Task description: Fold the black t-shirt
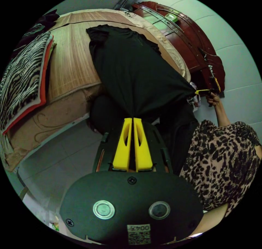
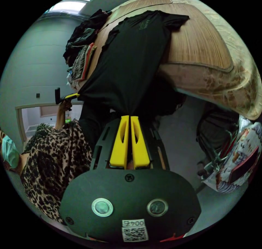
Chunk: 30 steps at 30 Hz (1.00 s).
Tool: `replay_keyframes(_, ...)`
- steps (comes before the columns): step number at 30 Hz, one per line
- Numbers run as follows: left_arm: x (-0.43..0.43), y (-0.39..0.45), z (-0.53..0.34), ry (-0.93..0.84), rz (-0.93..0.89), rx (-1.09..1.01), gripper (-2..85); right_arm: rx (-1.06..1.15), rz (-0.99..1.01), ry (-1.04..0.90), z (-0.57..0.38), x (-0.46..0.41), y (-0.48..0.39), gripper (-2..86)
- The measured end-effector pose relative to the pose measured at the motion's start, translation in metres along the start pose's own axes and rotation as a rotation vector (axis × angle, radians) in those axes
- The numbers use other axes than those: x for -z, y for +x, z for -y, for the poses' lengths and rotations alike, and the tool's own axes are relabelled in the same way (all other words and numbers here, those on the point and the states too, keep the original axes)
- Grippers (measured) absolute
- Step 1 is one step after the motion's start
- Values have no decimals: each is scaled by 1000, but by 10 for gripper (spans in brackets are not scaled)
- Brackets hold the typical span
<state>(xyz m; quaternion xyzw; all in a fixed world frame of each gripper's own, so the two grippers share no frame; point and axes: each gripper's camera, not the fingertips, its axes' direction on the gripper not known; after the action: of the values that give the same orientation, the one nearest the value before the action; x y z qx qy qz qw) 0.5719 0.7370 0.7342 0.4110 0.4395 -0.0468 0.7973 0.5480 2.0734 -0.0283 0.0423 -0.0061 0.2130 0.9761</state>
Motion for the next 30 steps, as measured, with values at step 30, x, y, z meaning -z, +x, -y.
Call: replay_keyframes(30,-61,114,10,191,383,-25,2,-72,-556,396,-5,-101,-203,-2)
